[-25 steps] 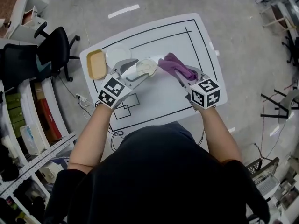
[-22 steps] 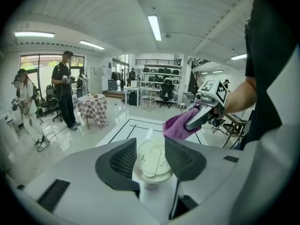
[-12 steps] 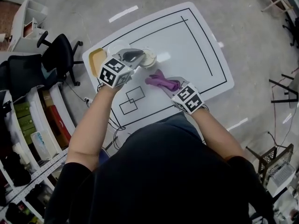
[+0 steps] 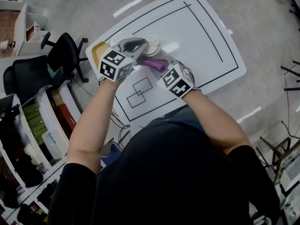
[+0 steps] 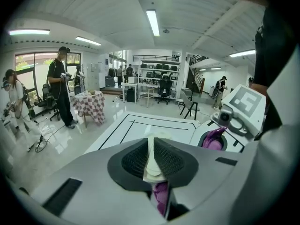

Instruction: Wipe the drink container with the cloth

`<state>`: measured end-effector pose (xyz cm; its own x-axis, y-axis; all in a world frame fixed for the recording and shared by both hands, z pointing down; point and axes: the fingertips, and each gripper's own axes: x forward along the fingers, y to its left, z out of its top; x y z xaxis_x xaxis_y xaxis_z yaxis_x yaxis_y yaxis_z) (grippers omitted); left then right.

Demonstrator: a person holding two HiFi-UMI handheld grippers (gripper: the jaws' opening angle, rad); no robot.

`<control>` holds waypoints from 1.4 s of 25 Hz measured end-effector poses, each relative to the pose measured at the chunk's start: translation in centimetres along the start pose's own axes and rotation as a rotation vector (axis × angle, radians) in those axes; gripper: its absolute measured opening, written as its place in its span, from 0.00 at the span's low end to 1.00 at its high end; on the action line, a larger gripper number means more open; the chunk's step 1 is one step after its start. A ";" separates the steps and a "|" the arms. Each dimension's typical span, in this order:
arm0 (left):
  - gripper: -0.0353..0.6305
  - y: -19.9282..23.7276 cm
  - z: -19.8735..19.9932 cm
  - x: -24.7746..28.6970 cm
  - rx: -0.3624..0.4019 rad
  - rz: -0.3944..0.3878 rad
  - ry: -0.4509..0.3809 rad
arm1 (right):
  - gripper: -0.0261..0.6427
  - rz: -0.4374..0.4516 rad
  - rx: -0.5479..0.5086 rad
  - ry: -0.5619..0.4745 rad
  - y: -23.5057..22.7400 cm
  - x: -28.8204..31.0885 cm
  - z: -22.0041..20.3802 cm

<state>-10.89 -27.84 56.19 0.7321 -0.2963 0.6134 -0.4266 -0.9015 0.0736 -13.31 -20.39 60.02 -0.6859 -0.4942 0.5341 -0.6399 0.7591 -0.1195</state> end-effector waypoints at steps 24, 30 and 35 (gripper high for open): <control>0.13 0.3 -0.3 0.6 0.037 0.008 -0.091 | 0.16 -0.109 0.225 0.219 -5.6 6.2 -11.3; 0.13 0.3 -0.3 0.4 0.041 0.002 -0.089 | 0.15 -0.066 0.179 0.217 -4.3 2.6 -10.8; 0.13 0.4 -0.4 0.3 0.040 0.008 -0.092 | 0.15 -0.012 0.050 0.210 -3.9 -1.7 -9.1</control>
<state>-11.09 -28.18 56.72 0.7749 -0.3299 0.5392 -0.4125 -0.9103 0.0358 -6.48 -18.69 67.26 -0.5939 -0.4002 0.6979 -0.6680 0.7288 -0.1506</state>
